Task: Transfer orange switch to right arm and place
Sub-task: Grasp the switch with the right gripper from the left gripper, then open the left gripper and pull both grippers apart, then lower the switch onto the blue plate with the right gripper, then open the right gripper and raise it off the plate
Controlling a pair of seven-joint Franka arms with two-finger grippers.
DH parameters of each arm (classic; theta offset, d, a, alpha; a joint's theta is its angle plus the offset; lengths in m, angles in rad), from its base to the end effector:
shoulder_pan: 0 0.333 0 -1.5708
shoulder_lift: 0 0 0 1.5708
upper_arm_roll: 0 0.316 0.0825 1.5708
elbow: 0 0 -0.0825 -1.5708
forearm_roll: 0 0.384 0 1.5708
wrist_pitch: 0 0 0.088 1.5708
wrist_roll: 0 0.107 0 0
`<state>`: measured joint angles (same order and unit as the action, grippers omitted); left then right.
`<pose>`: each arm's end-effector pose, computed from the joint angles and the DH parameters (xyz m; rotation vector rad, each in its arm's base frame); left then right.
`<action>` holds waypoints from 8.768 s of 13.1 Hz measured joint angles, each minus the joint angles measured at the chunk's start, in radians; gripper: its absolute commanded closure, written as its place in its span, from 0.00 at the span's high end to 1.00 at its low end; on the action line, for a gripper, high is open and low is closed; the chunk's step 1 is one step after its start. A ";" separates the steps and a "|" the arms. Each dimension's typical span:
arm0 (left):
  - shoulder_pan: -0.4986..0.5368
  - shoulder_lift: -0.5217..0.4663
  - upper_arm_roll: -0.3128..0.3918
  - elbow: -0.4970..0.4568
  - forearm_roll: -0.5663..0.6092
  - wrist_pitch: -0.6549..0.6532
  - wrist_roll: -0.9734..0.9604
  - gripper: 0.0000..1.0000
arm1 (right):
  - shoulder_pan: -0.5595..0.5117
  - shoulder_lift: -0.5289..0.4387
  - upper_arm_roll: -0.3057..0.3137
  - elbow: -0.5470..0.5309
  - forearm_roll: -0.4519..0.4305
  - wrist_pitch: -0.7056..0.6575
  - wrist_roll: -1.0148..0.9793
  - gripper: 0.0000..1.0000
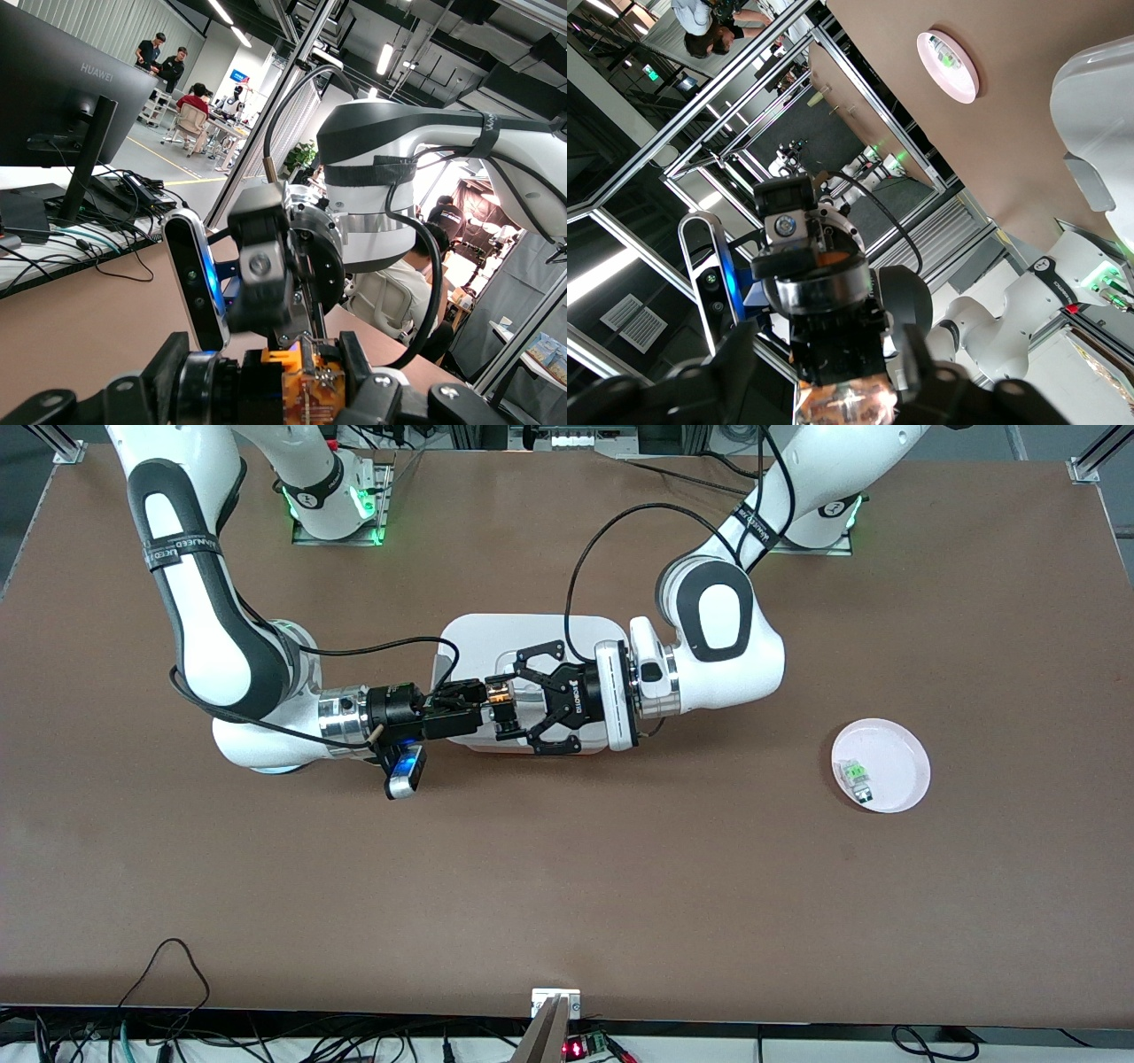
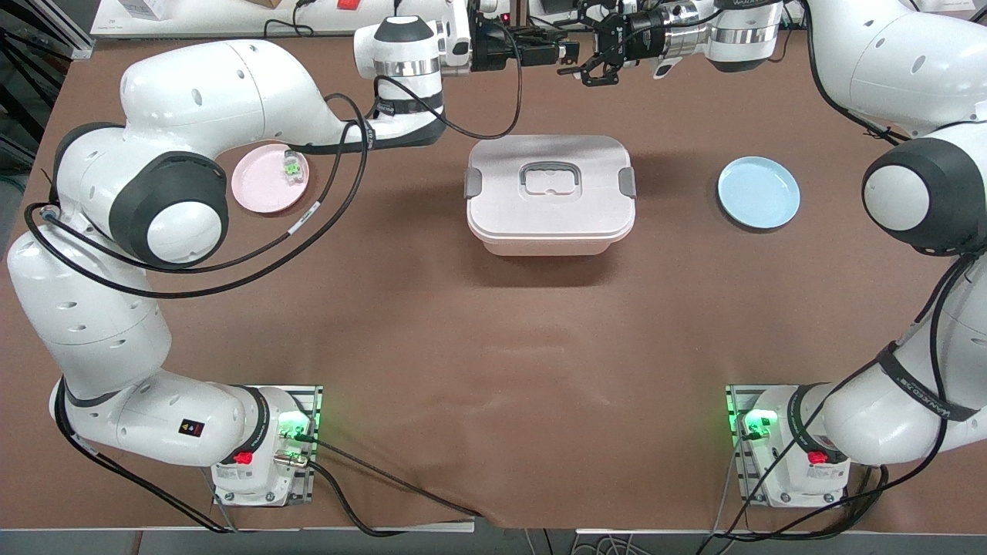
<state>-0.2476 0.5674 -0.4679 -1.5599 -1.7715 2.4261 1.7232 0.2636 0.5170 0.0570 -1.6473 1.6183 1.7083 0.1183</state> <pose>0.5828 -0.4317 0.3856 1.5720 -0.7540 0.9139 0.6176 0.2976 0.3704 -1.5642 0.4354 0.6910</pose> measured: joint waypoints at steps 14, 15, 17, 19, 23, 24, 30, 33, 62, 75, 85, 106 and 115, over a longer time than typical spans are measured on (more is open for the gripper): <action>0.020 -0.028 0.003 0.011 -0.004 0.000 0.002 1.00 | -0.016 -0.001 -0.005 -0.001 -0.003 0.000 -0.008 0.28; 0.038 -0.036 0.004 0.010 -0.004 -0.018 0.002 1.00 | -0.019 -0.004 -0.005 0.000 -0.012 0.000 -0.008 0.28; 0.091 -0.045 0.008 -0.004 0.017 -0.110 0.003 1.00 | -0.035 -0.018 -0.006 0.001 -0.078 0.000 -0.010 0.28; 0.173 -0.047 0.010 -0.021 0.126 -0.240 0.002 1.00 | -0.061 -0.043 -0.006 0.001 -0.193 -0.017 -0.010 0.28; 0.332 -0.049 0.011 -0.025 0.406 -0.487 -0.084 1.00 | -0.111 -0.080 -0.007 0.001 -0.455 -0.062 -0.011 0.25; 0.370 -0.051 0.011 -0.020 0.485 -0.555 -0.123 1.00 | -0.114 -0.091 -0.007 0.001 -0.532 -0.064 -0.012 0.23; 0.569 -0.055 0.015 0.001 0.949 -0.937 -0.404 1.00 | -0.146 -0.147 -0.007 -0.016 -0.955 -0.087 -0.199 0.17; 0.619 -0.059 0.015 0.068 1.190 -1.124 -0.615 1.00 | -0.171 -0.147 -0.008 -0.030 -1.181 -0.088 -0.416 0.17; 0.225 -0.579 0.393 -0.228 1.814 -0.662 -1.668 1.00 | -0.336 -0.180 -0.009 -0.562 -1.740 0.796 -1.511 0.18; 0.176 -0.620 0.388 -0.261 1.854 -0.682 -1.680 1.00 | -0.368 -0.166 -0.009 -0.650 -1.740 0.915 -1.554 0.21; 0.176 -0.620 0.388 -0.250 1.854 -0.683 -1.680 1.00 | -0.394 -0.171 -0.009 -0.661 -1.738 0.909 -1.478 1.00; 0.229 -0.546 0.400 -0.102 1.827 -0.795 -1.750 1.00 | -0.278 -0.381 0.126 -0.132 -1.626 0.170 -0.081 1.00; 0.230 -0.544 0.400 -0.084 1.826 -0.809 -1.750 1.00 | -0.248 -0.398 0.043 0.119 -1.720 -0.114 0.068 1.00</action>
<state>-0.0172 0.0233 -0.0681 -1.6438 0.0543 1.6174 -0.0269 0.0157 0.1189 0.0997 -1.5286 -0.1020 1.5946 0.1865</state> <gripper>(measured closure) 0.000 0.000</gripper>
